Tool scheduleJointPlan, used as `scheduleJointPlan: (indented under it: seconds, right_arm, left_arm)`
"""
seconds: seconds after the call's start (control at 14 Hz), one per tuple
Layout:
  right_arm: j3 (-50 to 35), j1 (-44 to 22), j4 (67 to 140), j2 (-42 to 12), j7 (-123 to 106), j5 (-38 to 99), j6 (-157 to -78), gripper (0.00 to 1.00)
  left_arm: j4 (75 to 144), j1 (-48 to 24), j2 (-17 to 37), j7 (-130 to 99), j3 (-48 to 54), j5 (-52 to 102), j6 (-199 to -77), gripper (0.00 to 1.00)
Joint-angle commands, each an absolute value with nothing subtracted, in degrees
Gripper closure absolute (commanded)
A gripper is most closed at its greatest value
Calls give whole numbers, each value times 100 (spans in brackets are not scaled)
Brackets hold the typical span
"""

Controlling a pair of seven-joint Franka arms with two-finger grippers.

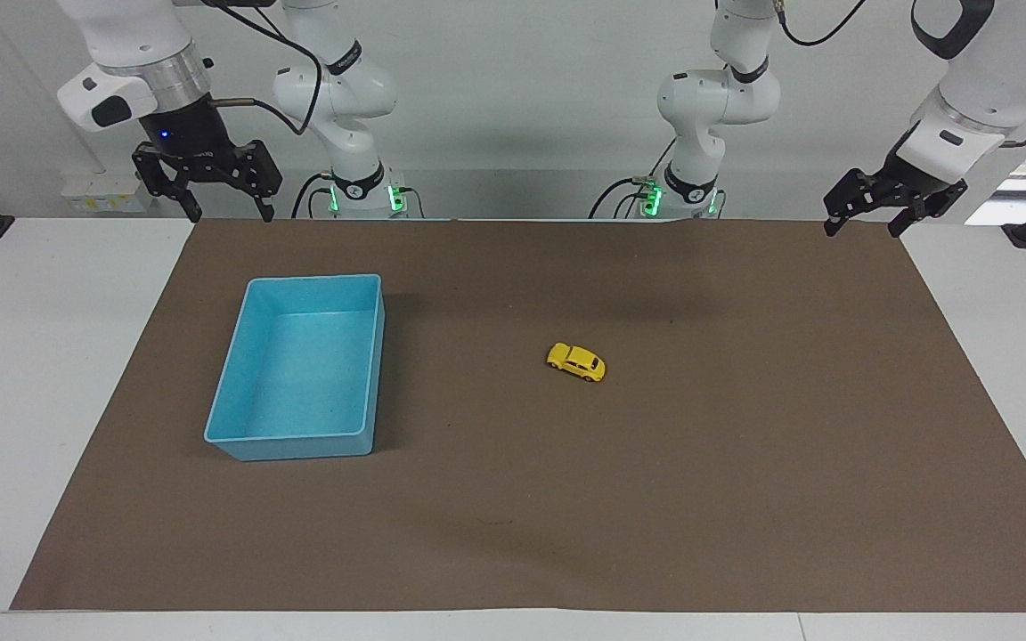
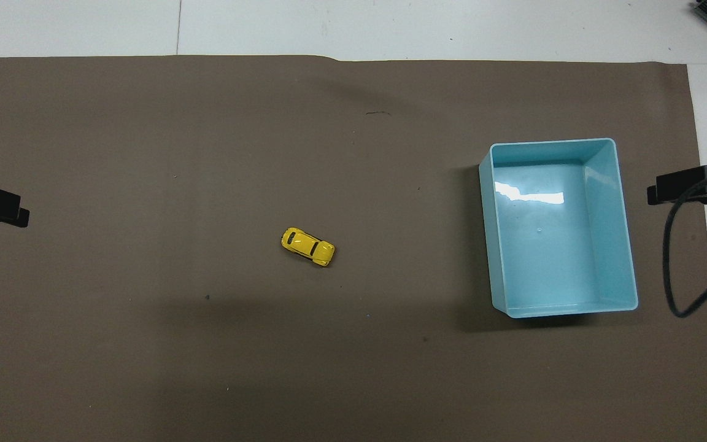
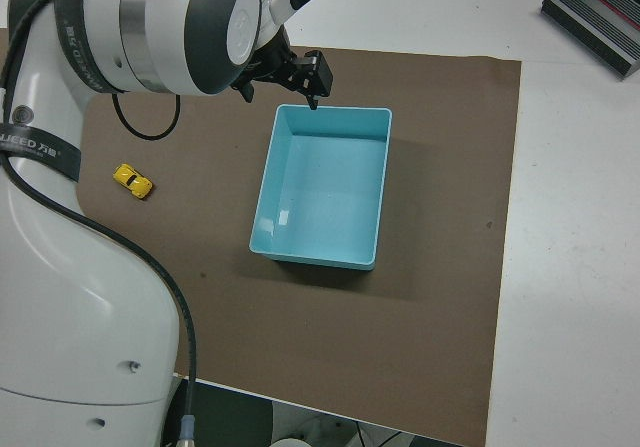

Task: Wind up and store yellow beetle car

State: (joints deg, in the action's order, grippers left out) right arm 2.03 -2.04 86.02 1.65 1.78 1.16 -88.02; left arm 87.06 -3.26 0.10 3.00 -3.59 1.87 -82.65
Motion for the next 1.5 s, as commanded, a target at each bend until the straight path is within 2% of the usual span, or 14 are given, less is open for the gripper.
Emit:
scheduleJointPlan:
  seconds: [0.0, 0.72, 1.15, 1.43]
  right_arm:
    - [185, -158, 8640, 185, 290, 255, -8842, 0]
    - [185, -158, 8640, 185, 290, 255, -8842, 0]
    - [185, -158, 8640, 185, 290, 255, -8842, 0]
    - [185, -158, 8640, 185, 290, 255, -8833, 0]
  left_arm:
    - [8710, -255, -35, 237, -334, 272, -8288, 0]
    - [8877, -351, -149, 237, -281, 290, -8270, 0]
    - [8956, -352, -149, 281, 342, 290, -8560, 0]
    - [9044, -833, -88, 325, 475, 290, -8780, 0]
